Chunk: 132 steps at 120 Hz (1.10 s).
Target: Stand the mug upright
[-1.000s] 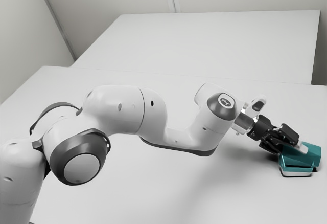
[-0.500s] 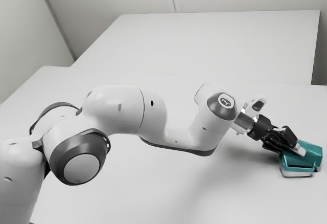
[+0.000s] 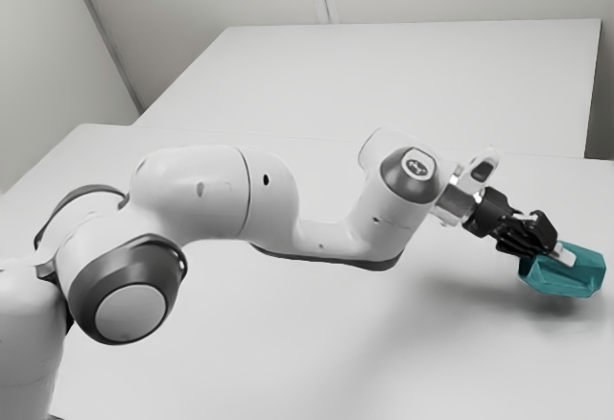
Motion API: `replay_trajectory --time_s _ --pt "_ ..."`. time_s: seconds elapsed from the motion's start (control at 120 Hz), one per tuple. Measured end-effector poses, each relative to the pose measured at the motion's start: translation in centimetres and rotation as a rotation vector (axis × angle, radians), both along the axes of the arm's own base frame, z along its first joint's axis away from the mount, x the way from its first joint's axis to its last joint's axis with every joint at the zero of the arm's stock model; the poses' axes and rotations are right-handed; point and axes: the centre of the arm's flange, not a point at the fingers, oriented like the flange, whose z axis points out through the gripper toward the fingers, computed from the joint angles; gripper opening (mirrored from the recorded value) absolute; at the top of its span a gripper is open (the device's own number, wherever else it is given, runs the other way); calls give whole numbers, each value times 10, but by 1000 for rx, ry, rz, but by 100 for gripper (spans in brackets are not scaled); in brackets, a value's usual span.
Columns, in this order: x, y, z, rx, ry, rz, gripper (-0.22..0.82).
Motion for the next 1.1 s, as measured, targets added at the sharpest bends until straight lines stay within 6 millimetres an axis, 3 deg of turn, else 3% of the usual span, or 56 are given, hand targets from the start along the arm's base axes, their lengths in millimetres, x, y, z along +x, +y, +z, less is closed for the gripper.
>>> replay_trajectory --time_s 0.092,0.175,0.3,0.483,0.592,0.767,1.1 --pt "-4 11 36 23 -65 -14 -16" --pt "-15 34 71 75 -135 -27 -16" --pt "-34 91 127 218 -275 -56 -17" --pt "-55 162 170 516 -425 -137 -17" --pt "-59 200 168 680 -424 -164 -18" --pt "-47 252 154 872 -363 -158 -18" --pt "-29 355 123 1023 -178 -34 -18"
